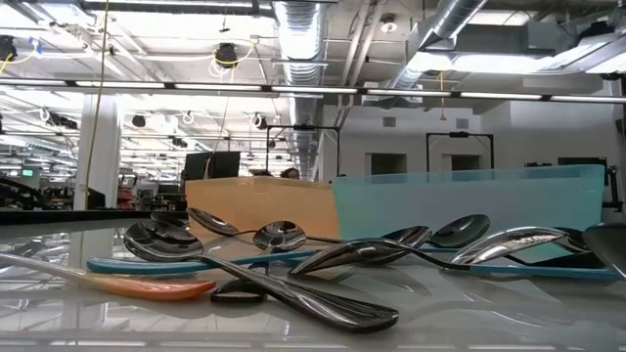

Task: Sort silverware by color (type)
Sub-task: Put the black spoon into the pink bin

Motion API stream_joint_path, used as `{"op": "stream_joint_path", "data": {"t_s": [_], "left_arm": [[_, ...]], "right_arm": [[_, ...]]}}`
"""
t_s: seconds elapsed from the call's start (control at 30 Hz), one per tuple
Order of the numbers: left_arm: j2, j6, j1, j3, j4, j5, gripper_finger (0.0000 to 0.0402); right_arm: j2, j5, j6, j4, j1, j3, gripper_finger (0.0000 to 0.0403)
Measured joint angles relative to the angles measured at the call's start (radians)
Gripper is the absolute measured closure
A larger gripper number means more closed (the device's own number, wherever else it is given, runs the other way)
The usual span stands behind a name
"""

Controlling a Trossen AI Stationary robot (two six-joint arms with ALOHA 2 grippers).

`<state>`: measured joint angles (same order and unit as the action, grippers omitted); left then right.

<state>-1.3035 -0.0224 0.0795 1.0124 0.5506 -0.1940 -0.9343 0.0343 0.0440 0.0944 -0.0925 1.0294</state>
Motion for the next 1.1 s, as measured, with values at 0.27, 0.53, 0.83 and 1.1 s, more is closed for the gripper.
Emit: {"op": "stream_joint_path", "data": {"t_s": [0.27,0.53,0.83,1.1], "left_arm": [[-0.144,0.036,-0.074,0.082,-0.006,0.154,0.0401],[-0.244,0.057,-0.098,0.122,0.033,0.221,0.0401],[-0.264,0.064,-0.107,0.143,0.050,0.268,0.0401],[-0.252,0.069,-0.114,0.143,0.058,0.261,0.0401]], "right_arm": [[-0.069,-0.088,0.020,-0.199,0.011,-0.040,0.0205],[-0.100,-0.090,0.028,-0.232,0.025,-0.039,0.0205],[-0.121,-0.098,0.034,-0.203,0.048,-0.040,0.0205],[-0.120,-0.132,0.026,-0.215,0.048,-0.039,0.0205]]}}
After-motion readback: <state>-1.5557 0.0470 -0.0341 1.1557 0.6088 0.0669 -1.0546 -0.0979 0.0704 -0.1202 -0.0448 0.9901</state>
